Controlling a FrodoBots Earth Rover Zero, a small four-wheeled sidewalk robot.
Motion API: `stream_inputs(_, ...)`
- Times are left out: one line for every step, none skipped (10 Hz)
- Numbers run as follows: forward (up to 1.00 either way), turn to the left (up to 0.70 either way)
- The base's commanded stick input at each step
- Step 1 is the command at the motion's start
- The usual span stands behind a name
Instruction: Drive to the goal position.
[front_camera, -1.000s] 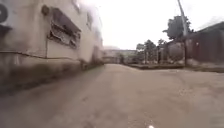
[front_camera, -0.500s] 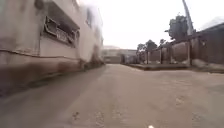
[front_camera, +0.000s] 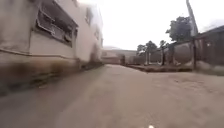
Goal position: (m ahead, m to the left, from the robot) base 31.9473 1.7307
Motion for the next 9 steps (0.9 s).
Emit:
stream_inputs(1.0, 0.0)
stream_inputs(1.0, 0.0)
stream_inputs(1.0, 0.0)
stream_inputs(1.0, 0.0)
stream_inputs(1.0, 0.0)
stream_inputs(1.0, -0.2)
stream_inputs(1.0, -0.05)
stream_inputs(1.0, 0.0)
stream_inputs(1.0, 0.0)
